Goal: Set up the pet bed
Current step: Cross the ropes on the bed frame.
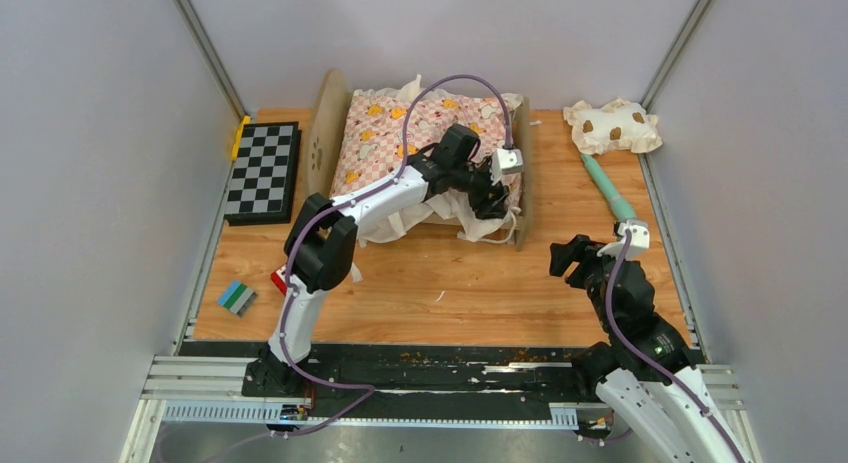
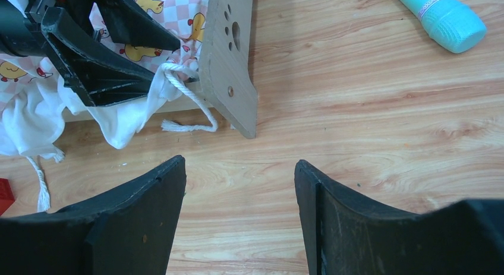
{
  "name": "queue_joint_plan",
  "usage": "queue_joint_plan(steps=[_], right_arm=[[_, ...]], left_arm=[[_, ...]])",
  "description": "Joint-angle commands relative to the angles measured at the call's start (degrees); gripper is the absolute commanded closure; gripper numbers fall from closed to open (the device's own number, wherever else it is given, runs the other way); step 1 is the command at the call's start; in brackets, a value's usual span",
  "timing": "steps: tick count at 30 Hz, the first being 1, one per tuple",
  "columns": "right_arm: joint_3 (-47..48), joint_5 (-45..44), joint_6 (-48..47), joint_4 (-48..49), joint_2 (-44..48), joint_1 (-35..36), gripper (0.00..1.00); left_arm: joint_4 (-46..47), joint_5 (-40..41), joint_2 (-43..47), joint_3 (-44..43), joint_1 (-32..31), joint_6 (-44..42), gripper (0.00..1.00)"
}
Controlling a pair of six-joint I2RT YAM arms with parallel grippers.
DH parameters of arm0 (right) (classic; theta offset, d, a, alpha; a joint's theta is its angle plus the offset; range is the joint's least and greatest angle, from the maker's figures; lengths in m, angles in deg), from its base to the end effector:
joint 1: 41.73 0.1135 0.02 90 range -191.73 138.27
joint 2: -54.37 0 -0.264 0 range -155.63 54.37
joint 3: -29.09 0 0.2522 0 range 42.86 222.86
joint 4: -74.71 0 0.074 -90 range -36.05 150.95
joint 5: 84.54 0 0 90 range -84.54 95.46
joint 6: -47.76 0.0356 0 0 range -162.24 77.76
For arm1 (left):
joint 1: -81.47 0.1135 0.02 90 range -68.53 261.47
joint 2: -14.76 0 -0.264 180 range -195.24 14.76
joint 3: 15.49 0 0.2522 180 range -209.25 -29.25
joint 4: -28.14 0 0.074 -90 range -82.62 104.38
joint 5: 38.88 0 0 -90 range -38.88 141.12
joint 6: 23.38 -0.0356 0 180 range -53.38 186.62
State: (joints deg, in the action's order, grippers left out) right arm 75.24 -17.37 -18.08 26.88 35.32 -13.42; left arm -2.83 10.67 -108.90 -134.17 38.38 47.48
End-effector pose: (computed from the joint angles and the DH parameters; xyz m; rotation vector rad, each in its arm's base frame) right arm 0.0901 0.0328 0.2767 0.1952 1.9000 0.2350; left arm 0.3489 -0.3580 0.2520 1.4650 1.6409 -1.0079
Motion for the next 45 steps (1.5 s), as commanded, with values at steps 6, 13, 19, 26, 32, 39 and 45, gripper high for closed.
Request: queue_joint_plan(steps=[6, 13, 19, 26, 32, 39, 45], right_arm=[[2.8, 1.0, -0.1, 0.2, 0.3, 0.0, 0.33], [3.1, 1.5, -1.1, 0.0, 0.2, -0.1, 0.33], [3.0, 2.6, -1.8, 0.2, 0.1, 0.0, 0.33], [3.0, 3.6, -2.6, 0.9, -0.9, 0.0, 0.33], [2.3, 4.8, -2.4, 1.9, -1.3, 0.0, 0.33], [2.2, 4.5, -2.7, 1.5, -1.0, -0.1, 0.33], [1.8, 4.8, -2.5, 1.8, -0.8, 0.0, 0.33]], left_arm=[[-5.1, 3.9, 8.0, -0.3, -0.2, -5.4, 0.16], [-8.0, 5.7, 10.6, 0.0, -0.2, -9.7, 0.01], [-15.8, 4.9, 12.0, 0.9, -0.2, -21.2, 0.00], [-19.9, 5.2, 13.1, 4.1, -0.2, -28.5, 0.21], [-18.7, 7.3, 12.7, 6.0, -0.2, -28.7, 0.29], [-13.7, 10.4, 12.4, 8.2, -0.2, -27.5, 0.26], [-14.5, 9.3, 11.0, 8.4, -0.2, -27.5, 0.42]])
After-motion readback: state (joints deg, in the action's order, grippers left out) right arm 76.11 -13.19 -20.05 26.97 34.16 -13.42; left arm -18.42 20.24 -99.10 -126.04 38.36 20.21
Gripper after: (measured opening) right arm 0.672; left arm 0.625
